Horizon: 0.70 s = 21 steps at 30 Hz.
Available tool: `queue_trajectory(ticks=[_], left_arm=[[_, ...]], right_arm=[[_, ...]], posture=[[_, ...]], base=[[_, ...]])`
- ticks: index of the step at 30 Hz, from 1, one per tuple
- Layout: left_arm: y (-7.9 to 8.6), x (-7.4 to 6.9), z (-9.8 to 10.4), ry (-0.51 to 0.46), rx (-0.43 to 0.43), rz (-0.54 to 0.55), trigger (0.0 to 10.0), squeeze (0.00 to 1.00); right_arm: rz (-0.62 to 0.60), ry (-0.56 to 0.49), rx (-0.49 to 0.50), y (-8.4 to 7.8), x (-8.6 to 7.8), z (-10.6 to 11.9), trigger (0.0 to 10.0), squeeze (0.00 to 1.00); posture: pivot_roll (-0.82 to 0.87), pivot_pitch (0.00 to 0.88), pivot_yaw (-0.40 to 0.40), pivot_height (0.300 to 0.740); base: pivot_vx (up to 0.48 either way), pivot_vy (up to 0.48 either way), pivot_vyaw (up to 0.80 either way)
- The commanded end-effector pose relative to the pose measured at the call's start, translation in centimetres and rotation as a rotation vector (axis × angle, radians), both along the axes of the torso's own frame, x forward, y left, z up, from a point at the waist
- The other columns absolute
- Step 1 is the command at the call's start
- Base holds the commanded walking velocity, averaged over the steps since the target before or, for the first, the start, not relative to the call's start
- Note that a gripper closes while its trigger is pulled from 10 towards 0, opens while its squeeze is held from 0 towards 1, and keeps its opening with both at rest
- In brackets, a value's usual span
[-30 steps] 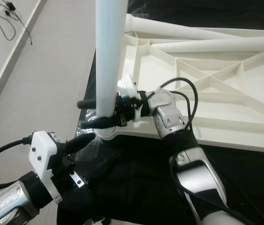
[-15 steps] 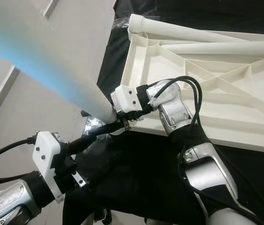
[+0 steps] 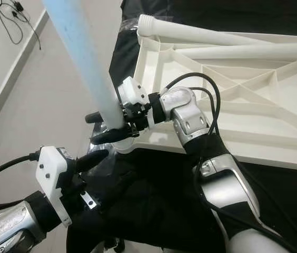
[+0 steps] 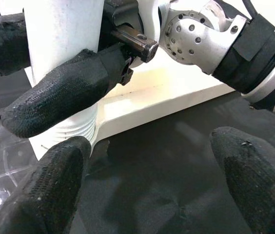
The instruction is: Building children table
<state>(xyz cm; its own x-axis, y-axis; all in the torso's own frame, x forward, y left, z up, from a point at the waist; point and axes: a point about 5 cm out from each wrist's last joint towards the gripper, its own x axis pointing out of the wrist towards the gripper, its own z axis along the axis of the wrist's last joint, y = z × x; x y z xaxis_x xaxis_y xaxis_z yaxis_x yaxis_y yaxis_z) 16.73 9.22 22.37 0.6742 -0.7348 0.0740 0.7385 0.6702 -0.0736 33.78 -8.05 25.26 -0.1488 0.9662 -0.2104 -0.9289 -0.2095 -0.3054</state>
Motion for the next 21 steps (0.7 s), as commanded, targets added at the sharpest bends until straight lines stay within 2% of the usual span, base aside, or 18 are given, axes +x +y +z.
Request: queue_trajectory(ticks=[1,13,14,15,17,18,19,20,21], left_arm=[[0.1,-0.4,0.0,-0.001,0.006,-0.002,10.0,0.0],[0.1,-0.4,0.0,-0.002,0.009,-0.007,10.0,0.0],[0.1,-0.3,0.0,-0.004,0.011,-0.007,10.0,0.0],[0.0,-0.3,0.0,-0.007,0.014,-0.006,10.0,0.0],[0.0,-0.3,0.0,-0.007,0.014,-0.006,10.0,0.0],[0.1,-0.2,0.0,-0.011,0.015,-0.004,10.0,0.0],[0.1,-0.2,0.0,-0.011,0.015,-0.004,10.0,0.0],[0.3,-0.2,0.0,-0.015,0.015,0.006,10.0,0.0],[0.4,-0.1,0.0,-0.017,0.015,0.013,10.0,0.0]], right_arm=[[-0.183,0.217,-0.124,-2.1,0.5,-6.2,10.0,0.0],[-0.261,0.248,-0.093,-2.1,0.1,-7.2,10.0,0.0],[-0.298,0.241,-0.08,-2.1,0.1,-7.3,10.0,0.0],[-0.387,0.242,-0.051,-2.2,0.1,-7.3,10.0,0.0],[-0.387,0.242,-0.051,-2.2,0.1,-7.3,10.0,0.0],[-0.523,0.235,-0.007,-2.3,0.0,-7.3,10.0,0.0],[-0.523,0.235,-0.007,-2.3,0.0,-7.3,10.0,0.0],[-0.823,0.221,0.13,-1.1,-1.6,-7.6,10.0,0.0],[-1.094,0.224,0.228,-1.9,-3.0,-7.5,10.0,0.0]], posture=[[0.09,0.408,0.098,0.74],[0.09,0.402,0.099,0.74],[0.08,0.4,0.094,0.74],[0.08,0.397,0.08,0.74],[0.08,0.397,0.08,0.74],[0.08,0.395,0.073,0.74],[0.08,0.395,0.073,0.74],[0.06,0.382,0.061,0.74],[0.06,0.382,0.061,0.74]], base=[[0.0,0.0,0.0],[0.0,0.0,0.0],[0.0,0.0,0.0],[0.0,0.0,0.0],[0.0,0.0,0.0],[0.0,0.0,0.0],[0.0,0.0,0.0],[0.0,0.0,0.0],[0.0,0.0,0.0]])
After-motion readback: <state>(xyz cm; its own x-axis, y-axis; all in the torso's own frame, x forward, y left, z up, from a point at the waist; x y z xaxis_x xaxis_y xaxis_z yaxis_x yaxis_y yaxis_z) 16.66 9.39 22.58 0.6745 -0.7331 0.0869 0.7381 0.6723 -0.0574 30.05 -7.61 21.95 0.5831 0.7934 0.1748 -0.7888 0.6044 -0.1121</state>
